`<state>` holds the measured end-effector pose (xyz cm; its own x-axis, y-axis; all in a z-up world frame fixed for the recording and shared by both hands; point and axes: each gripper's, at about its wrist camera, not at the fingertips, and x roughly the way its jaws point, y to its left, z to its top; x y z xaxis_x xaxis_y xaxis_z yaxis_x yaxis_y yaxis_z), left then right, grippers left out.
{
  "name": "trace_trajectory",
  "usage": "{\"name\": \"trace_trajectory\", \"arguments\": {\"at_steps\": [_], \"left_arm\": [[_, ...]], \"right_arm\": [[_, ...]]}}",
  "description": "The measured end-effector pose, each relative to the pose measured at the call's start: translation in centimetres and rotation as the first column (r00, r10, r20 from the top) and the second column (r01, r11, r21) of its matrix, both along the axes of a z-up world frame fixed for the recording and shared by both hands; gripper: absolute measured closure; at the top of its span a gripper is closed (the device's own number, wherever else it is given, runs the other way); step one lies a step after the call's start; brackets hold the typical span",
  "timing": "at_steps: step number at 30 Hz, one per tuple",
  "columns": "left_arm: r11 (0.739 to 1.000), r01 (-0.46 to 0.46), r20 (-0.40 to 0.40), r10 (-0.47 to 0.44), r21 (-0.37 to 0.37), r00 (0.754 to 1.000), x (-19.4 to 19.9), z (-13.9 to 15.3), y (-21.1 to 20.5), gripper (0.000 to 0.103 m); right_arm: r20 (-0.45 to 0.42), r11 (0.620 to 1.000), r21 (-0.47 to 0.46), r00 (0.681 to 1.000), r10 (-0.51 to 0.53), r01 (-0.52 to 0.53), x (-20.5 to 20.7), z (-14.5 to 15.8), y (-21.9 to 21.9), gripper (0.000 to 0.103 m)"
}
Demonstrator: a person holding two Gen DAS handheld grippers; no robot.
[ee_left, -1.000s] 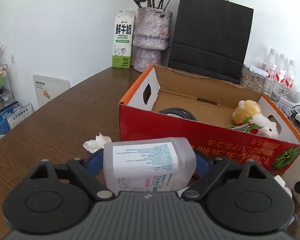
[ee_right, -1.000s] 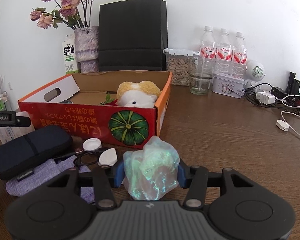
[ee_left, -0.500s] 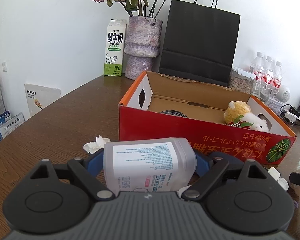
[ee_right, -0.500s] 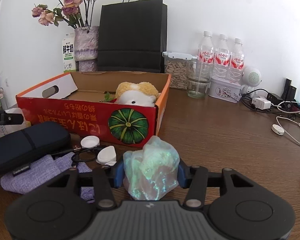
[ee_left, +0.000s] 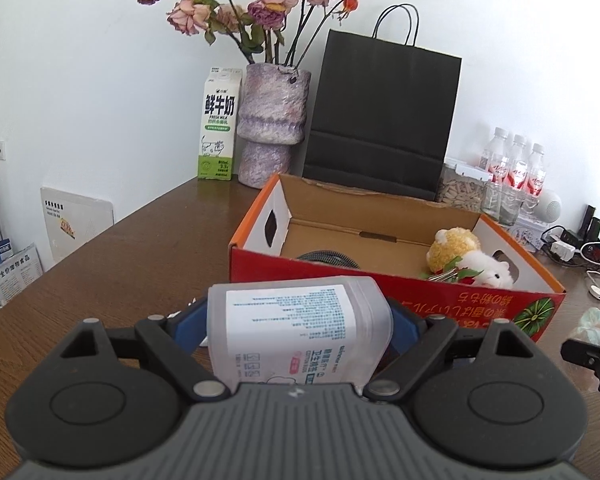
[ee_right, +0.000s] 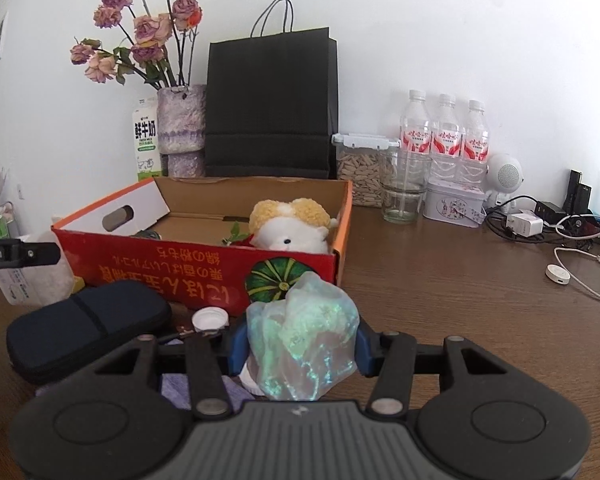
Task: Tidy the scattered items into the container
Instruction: 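Lift white bottle with left gripper while right gripper carries bag over box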
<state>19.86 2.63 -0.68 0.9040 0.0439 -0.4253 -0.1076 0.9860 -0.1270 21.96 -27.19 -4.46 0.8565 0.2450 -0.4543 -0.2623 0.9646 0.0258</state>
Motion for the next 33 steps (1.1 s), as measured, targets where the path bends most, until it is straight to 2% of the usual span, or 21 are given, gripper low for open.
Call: {"name": "trace_trajectory", "arguments": {"at_steps": [9,17,24,33], "left_arm": [[0.998,0.064,0.124,-0.064,0.005,0.990,0.0,4.5,-0.9,0.013],[0.995,0.097,0.202,-0.089,-0.029,0.975,3.1,7.6,-2.0,0.013],[0.995,0.094,0.203,-0.084,-0.043,0.976,6.8,7.3,-2.1,0.013],[0.997,0.072,0.140,-0.071,-0.003,0.988,11.2,5.0,-1.5,0.013]], "right_arm": [[0.079,0.998,0.024,0.995,0.056,-0.058,1.4,4.1,3.7,0.054],[0.149,0.996,0.047,0.986,0.074,-0.082,4.6,7.2,7.1,0.052],[0.149,0.994,0.066,0.986,0.071,-0.082,8.0,6.7,8.7,0.052],[0.072,0.997,0.036,0.995,0.062,-0.064,11.4,3.2,8.7,0.053]]}}
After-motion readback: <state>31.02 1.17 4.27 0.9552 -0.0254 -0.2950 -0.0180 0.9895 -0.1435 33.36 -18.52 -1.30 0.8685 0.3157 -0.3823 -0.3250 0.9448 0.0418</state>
